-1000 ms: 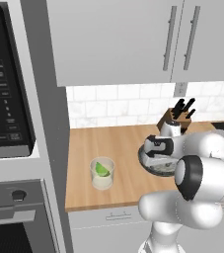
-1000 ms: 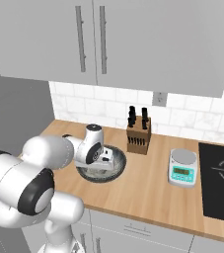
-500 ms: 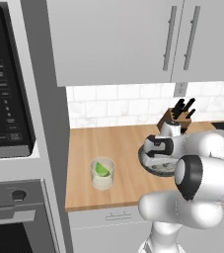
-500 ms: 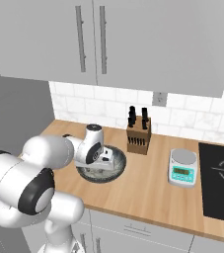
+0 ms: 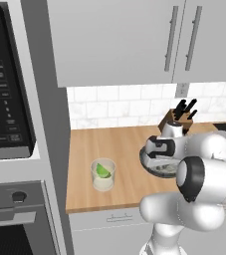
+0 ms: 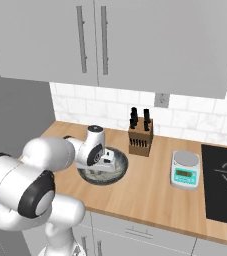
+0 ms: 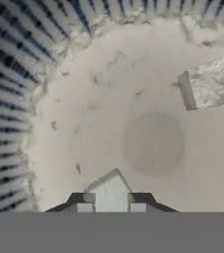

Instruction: Grab a lemon wedge from the fridge and one ice cube from the ice bowl, and put them in the glass of lemonade.

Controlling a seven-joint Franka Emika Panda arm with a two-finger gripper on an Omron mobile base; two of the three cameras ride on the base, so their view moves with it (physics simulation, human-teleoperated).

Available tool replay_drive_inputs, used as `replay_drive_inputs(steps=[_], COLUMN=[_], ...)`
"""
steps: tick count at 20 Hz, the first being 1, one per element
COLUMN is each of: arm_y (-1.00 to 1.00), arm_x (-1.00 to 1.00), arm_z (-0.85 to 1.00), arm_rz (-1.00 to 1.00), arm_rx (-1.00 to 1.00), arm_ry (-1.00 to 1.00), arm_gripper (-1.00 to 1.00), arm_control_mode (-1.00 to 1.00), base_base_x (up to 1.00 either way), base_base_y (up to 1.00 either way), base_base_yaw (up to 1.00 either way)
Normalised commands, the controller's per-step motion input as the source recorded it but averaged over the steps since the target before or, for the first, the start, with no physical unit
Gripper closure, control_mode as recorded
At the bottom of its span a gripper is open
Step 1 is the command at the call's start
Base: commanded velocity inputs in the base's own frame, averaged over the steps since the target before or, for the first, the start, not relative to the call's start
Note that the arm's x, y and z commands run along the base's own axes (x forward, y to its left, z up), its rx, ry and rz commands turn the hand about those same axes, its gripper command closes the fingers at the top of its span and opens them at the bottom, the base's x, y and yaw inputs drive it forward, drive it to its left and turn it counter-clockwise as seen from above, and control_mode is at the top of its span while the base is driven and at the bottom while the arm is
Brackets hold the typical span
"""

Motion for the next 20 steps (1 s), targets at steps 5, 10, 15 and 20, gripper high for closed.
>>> replay_drive_inputs(steps=[5, 10, 15, 20], arm_y=[0.00, 0.00, 0.00, 0.00], arm_x=[-0.26, -0.38, 0.00, 0.00], arm_z=[0.30, 0.79, 0.64, 0.53], arm_rz=[0.00, 0.00, 0.00, 0.00], arm_rx=[0.00, 0.02, 0.13, 0.10], arm_ry=[-0.02, -0.15, -0.25, -0.13], arm_gripper=[1.00, 1.00, 1.00, 1.00], arm_control_mode=[-1.00, -1.00, -1.00, -1.00], base_base_x=[0.00, 0.00, 0.00, 0.00], base_base_y=[0.00, 0.00, 0.00, 0.00], base_base_yaw=[0.00, 0.00, 0.00, 0.00])
